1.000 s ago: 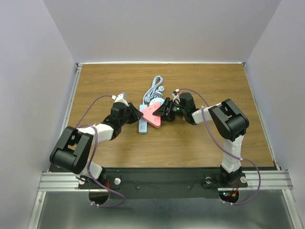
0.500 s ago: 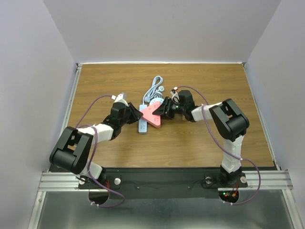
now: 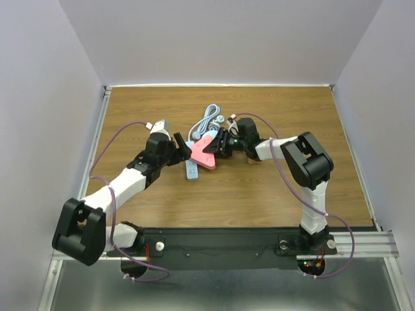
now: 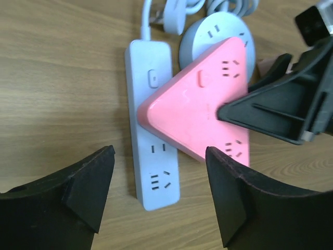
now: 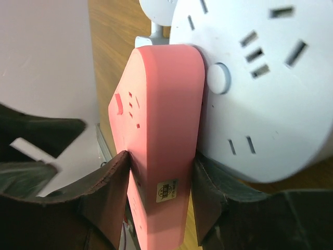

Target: Insert the plug

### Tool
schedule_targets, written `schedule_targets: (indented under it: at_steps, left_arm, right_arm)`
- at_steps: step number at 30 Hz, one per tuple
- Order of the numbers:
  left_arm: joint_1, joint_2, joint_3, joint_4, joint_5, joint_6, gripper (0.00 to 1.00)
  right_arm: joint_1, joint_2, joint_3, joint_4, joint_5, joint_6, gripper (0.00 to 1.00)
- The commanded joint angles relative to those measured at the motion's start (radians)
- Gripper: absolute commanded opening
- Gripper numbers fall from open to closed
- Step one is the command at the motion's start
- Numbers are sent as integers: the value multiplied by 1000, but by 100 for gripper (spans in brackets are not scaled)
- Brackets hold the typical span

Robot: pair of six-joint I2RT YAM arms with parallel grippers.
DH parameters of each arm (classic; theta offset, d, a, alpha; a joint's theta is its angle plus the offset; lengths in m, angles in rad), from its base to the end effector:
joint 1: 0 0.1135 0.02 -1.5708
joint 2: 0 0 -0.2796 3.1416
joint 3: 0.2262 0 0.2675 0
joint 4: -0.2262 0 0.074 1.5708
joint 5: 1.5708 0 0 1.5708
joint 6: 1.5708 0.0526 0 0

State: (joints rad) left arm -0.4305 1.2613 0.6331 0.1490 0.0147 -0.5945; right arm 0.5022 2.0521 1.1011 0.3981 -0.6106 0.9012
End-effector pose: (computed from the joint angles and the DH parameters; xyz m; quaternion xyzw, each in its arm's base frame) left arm 0.2663 -0.1231 0.2168 -0.0662 0.8521 -0.2600 0.4493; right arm 0.3793 0.2427 0.1225 0.0215 0.8454 0.5005 0.1855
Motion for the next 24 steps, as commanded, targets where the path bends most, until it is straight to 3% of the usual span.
schedule_targets:
  at_steps: [1, 17, 23, 24]
  left_arm:
    - [9, -127, 82, -129, -61, 51, 82]
    - [76, -283, 111, -250, -59, 94, 85]
    - [91, -290, 108, -259, -56, 99, 86]
    - [95, -292, 108, -259, -55, 102, 85]
  right_arm:
    - [55, 86, 48, -85, 170, -38, 22]
    - [229, 330, 435, -134, 129, 21, 26]
    - [279, 391, 536, -162, 111, 24, 36]
    - [286, 399, 548, -166, 107, 19, 43]
